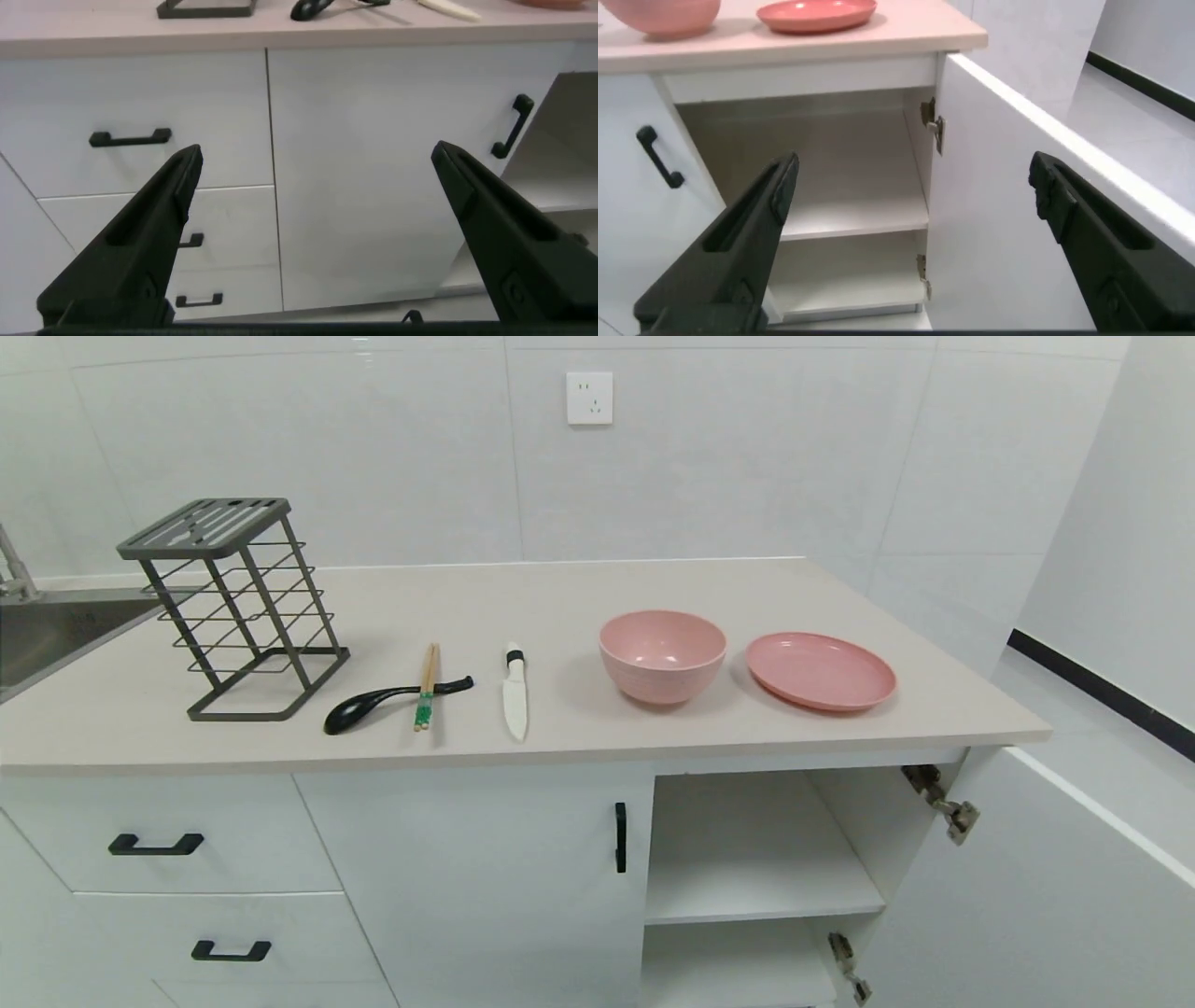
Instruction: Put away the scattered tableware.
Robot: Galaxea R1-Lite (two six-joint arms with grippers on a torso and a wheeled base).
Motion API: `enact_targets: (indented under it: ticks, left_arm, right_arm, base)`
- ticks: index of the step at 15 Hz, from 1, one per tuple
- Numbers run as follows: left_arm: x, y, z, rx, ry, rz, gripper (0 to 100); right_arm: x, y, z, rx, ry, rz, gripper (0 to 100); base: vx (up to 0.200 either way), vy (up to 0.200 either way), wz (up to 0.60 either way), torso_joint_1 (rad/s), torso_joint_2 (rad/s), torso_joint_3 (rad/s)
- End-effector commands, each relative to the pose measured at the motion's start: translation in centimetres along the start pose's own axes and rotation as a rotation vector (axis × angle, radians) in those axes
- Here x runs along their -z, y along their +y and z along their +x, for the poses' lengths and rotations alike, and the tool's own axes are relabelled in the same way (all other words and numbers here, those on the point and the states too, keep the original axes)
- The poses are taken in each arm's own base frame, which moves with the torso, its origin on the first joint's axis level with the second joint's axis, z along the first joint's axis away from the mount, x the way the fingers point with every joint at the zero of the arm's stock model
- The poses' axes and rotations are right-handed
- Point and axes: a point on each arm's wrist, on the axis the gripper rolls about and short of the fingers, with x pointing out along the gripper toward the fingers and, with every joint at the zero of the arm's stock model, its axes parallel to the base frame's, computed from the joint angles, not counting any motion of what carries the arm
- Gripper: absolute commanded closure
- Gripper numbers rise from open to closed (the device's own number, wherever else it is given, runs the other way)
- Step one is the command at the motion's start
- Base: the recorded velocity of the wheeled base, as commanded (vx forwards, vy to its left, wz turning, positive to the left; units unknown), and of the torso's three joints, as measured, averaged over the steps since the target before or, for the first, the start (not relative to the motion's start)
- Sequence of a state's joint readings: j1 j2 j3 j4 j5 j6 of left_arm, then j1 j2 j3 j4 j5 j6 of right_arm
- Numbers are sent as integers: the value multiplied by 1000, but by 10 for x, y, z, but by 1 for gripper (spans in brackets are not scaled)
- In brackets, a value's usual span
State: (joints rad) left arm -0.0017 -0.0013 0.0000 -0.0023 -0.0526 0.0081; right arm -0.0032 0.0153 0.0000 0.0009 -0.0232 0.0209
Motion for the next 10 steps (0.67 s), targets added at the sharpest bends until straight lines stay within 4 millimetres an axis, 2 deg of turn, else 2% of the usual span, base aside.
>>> enact_targets:
  ticks: [1,4,10]
  left_arm:
    - [0,0,0,-1,2,-1,0]
    - [0,0,0,-1,2,-1,0]
    - [0,0,0,-1,2,-2,0]
  right_arm:
    - [0,0,0,0,2,1,0]
    - [0,0,0,0,2,-2,0]
    - [0,0,0,-2,2,-2,0]
  base:
    - [0,0,0,403,-481,-217]
    - [0,0,0,360,-489,-243]
    - [0,0,0,282,-523,-250]
